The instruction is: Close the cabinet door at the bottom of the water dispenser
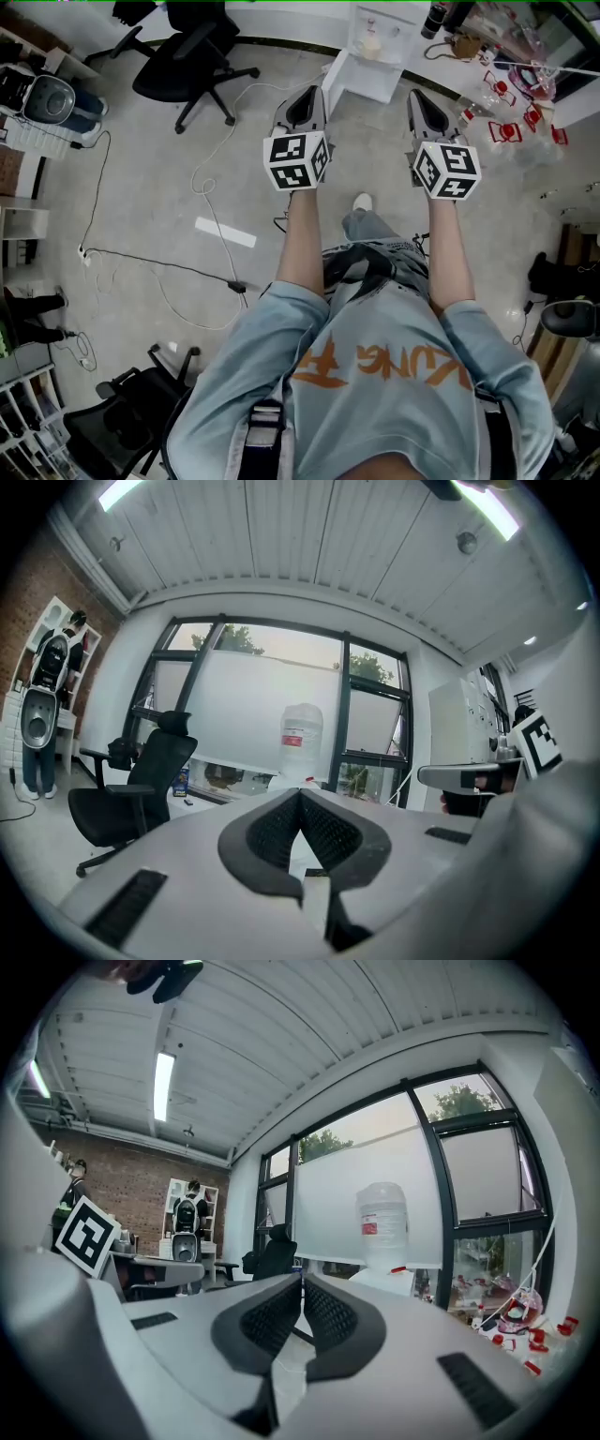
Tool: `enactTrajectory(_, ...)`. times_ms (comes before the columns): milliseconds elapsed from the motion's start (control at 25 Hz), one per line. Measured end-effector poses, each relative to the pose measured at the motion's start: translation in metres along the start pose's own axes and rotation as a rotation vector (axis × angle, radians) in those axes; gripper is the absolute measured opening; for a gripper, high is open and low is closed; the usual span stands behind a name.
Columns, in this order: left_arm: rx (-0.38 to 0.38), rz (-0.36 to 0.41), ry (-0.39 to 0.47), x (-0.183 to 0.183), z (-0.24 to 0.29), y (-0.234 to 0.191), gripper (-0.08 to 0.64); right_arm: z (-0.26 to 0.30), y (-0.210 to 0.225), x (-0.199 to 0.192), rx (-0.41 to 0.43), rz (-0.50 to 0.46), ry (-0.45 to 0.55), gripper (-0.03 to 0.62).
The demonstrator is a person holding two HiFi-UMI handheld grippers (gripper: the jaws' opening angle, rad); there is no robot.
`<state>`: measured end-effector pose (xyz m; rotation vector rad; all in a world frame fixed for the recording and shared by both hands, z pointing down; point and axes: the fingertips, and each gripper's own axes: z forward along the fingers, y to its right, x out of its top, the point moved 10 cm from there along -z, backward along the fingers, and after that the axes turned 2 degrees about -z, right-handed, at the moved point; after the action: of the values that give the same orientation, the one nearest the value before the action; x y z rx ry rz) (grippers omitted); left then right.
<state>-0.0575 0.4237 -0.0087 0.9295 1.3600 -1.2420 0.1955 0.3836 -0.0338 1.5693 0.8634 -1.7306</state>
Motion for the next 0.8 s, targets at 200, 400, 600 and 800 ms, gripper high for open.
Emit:
enactTrajectory(200,-0.016,0.015,0.009,0.008,0.019,-0.002,0.02,0.016,0.011,0.007,0.005,-0.005,0.019,0.029)
enactTrajectory(400,-0.009,0.041,-0.001,0.015,0.041,-0.01,0.02,0.04,0.022,0.008,0.015,-0.027,0.025,0.029)
enactTrajectory(600,0.013,0.054,-0.029,0.014,0.065,-0.023,0.02,0.071,0.028,0.006,0.041,-0.071,0.046,0.029)
enactTrajectory(800,0.027,0.045,-0.105,-0.012,0.096,-0.035,0.02,0.107,0.048,-0.022,0.049,0.004,0.01,0.029)
